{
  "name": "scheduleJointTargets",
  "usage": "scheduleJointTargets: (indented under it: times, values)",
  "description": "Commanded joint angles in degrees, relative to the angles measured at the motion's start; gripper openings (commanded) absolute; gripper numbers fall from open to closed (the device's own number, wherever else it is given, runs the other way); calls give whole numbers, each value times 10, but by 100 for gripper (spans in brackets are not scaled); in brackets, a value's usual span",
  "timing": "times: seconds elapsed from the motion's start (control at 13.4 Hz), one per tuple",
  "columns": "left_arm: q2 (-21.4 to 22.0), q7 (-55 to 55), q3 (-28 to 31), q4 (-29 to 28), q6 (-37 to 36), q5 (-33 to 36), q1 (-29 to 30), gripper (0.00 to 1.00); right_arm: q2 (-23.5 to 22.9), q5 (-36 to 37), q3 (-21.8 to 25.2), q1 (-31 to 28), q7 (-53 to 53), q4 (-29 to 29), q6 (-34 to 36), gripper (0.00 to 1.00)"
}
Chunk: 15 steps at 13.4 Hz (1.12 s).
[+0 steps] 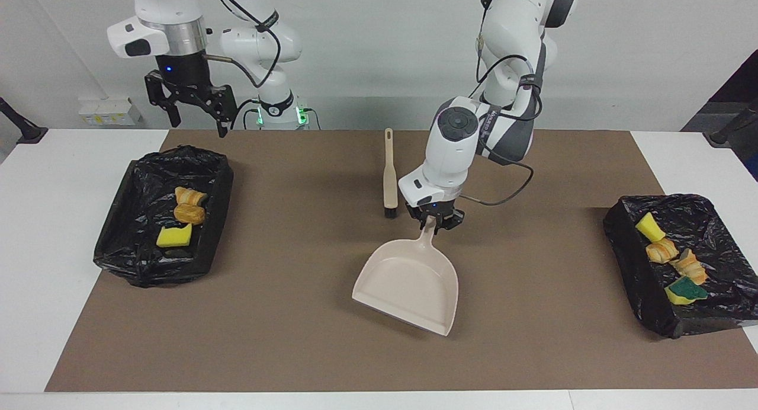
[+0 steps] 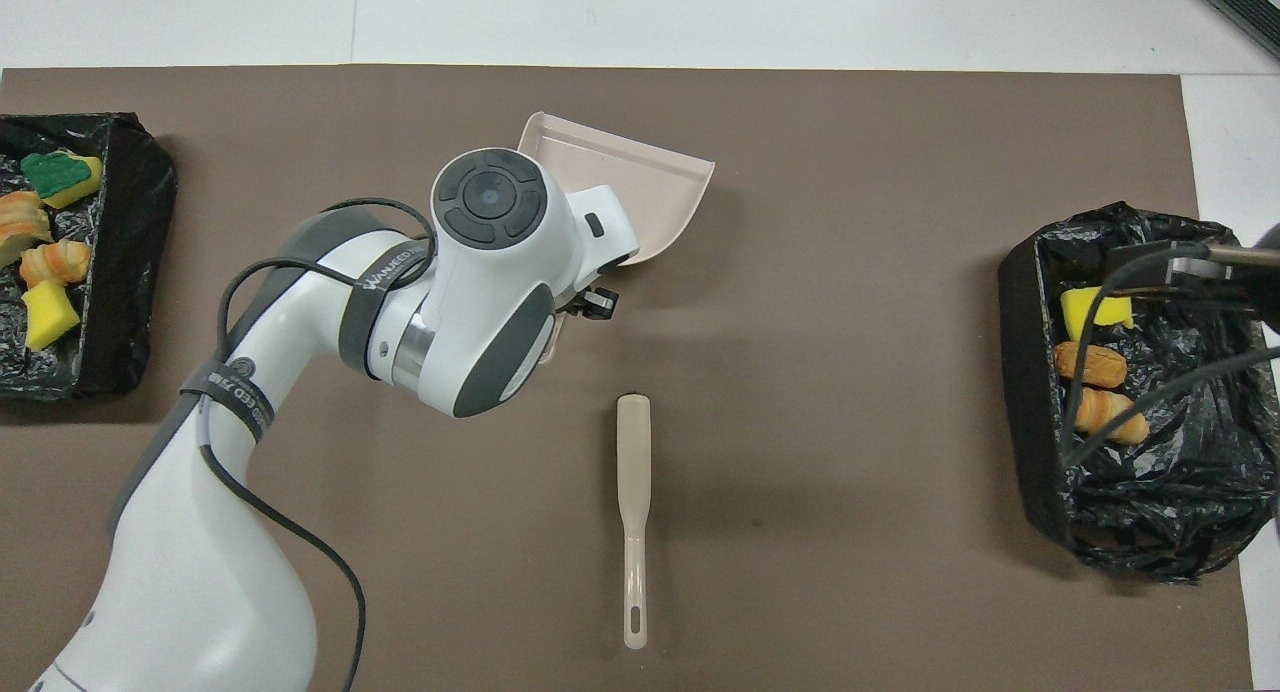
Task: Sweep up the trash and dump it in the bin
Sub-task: 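Lower the dustpan onto the table and open the left gripper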
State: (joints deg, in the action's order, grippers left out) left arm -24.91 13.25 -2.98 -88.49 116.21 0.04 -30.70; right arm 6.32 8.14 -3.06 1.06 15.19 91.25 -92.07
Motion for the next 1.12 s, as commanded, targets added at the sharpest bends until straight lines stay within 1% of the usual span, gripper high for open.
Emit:
scheduleJointTargets:
  times: [0.0,0.15,0.22,0.37,0.52,0.67,0.75,0.82,0.89,0.97,1.04]
  values:
    - [-61,111,14,94,-33,-7,-19,0,9,-2,22,-11,-73,1,23,100]
    - [-121,193,17,171,-67,-3,-33,0,17,-6,62,-12,-119,5,24,100]
    - [-139,199,17,196,-88,-2,-33,0,13,-8,65,-12,-125,11,30,100]
    - [-143,199,14,199,-90,-3,-34,0,13,-27,68,-14,-126,27,53,100]
    - [-145,197,12,198,-85,-6,-33,0,13,-55,68,-20,-128,63,39,100]
    - [-145,195,12,193,-83,-6,-28,0,17,-51,67,-19,-153,71,30,100]
    - [-144,195,12,188,-82,-7,-25,32,17,-54,67,-18,-155,72,30,100]
    - [-141,192,14,187,-85,0,-24,70,18,-54,66,-12,-148,74,19,100]
    - [-138,190,15,182,-84,-1,-17,73,18,-54,62,-12,-141,75,13,100]
    - [-120,173,15,169,-86,-1,-5,88,20,-53,62,-12,-133,81,11,100]
    - [-86,139,16,143,-85,-2,2,99,28,-52,60,-10,-122,93,5,100]
